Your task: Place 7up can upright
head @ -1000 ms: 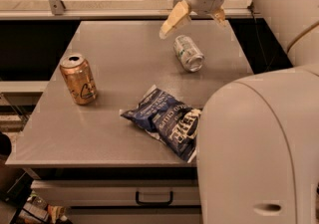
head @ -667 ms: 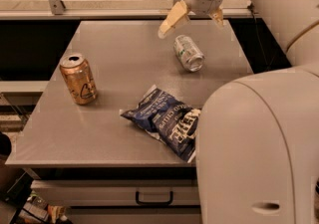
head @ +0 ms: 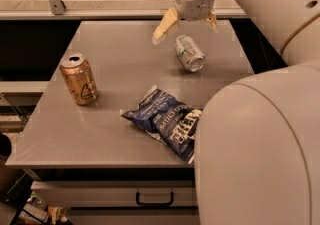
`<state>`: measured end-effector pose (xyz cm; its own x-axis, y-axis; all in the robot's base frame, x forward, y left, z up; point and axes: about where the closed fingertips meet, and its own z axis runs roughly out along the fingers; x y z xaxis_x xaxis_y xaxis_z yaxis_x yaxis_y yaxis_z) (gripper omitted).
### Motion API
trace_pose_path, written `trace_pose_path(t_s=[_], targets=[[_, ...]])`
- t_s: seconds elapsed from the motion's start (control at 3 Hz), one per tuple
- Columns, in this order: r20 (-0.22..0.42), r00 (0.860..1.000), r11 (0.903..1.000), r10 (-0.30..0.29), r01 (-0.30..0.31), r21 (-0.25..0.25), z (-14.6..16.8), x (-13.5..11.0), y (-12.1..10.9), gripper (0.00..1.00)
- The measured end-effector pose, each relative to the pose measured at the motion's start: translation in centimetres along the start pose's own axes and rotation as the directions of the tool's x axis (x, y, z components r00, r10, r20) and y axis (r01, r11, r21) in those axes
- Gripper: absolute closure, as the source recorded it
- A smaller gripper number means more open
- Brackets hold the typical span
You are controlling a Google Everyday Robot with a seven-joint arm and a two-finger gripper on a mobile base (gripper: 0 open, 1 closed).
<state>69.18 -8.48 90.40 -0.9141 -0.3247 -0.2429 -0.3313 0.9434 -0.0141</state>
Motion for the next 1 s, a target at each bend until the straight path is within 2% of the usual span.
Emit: trace_pose_path(t_s=[0.33, 0.67, 1.0], targets=[[-0.025, 0.999, 0.9981, 0.025, -0.024, 0.056, 0.3, 1.0, -0.5, 0.0], [-0.066, 0.997, 0.9967, 0.039, -0.034, 0.073, 0.9, 1.7, -1.6, 0.0], [-0.092, 0.995, 0.9982, 0.036, -0.032, 0.05, 1.5, 1.4, -2.3, 0.0]])
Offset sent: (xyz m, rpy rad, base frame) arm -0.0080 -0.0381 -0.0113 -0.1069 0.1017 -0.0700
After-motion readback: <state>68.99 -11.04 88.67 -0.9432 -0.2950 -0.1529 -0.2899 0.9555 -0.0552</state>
